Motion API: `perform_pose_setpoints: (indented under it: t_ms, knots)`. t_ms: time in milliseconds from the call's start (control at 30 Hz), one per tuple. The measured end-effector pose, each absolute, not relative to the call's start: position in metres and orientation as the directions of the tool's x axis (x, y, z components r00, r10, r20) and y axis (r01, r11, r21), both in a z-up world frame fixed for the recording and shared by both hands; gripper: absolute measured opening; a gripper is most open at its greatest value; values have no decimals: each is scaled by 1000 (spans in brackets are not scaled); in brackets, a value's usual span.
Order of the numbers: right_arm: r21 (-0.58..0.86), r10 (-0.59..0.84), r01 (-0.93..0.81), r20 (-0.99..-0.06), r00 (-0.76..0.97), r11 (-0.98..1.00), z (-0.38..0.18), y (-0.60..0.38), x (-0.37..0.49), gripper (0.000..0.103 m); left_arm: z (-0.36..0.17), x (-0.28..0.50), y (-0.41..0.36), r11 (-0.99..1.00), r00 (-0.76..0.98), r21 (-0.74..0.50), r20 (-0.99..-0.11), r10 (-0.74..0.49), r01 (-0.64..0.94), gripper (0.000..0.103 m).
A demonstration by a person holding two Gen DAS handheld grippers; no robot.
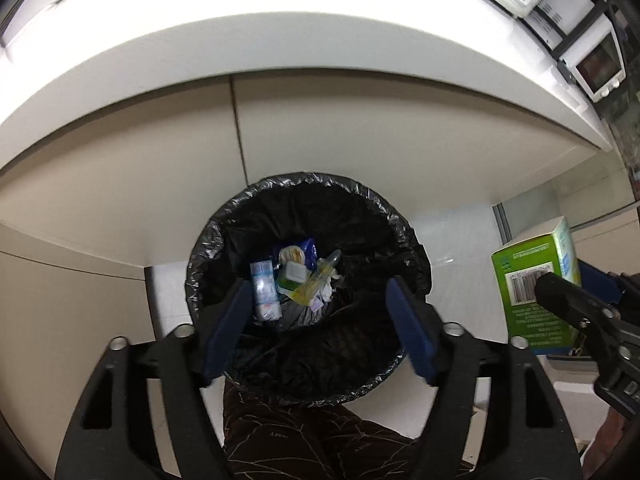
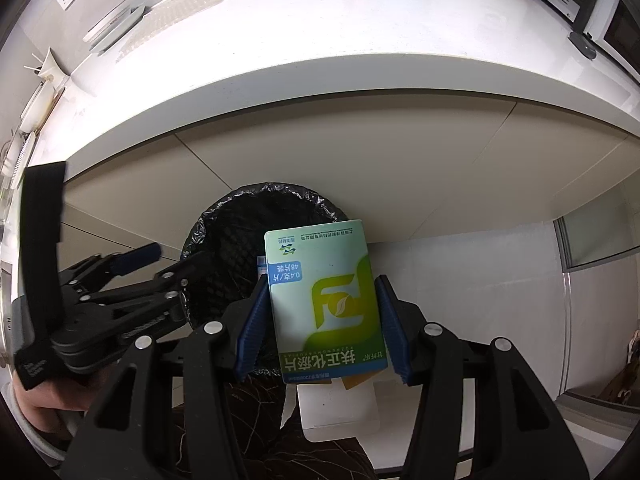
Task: Collect trash
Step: 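Open the left tool to drop the pill bottle into the bin, then open the right tool to drop the green-and-white box into the bin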
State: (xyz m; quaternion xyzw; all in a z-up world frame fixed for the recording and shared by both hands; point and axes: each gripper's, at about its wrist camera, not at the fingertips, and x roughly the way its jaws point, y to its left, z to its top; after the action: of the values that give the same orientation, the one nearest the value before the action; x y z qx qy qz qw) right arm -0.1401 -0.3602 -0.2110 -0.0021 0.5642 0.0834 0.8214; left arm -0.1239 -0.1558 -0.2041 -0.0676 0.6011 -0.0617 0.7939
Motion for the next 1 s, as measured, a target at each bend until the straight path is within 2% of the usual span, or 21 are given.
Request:
perform_pose_setpoints:
  t_ms: [67, 267, 367, 1000]
  knots:
    - [94, 139, -144, -928, 346, 985, -213, -358, -138, 49, -199, -125, -150, 983, 280, -186, -943, -180, 6, 77]
    - [101, 157, -176, -928, 339, 979, -218, -346, -128, 50, -182, -132, -129, 983, 321, -179, -934, -158, -36, 93]
    - [101, 164, -197, -928, 335, 975, -220, -338, -124, 50, -176, -136, -117, 982, 348, -180, -926, -147, -63, 96]
    - [75, 166, -296, -942, 293, 952, -246, -282, -102, 50, -165, -153, -63, 970, 362, -162, -928, -88, -179, 97]
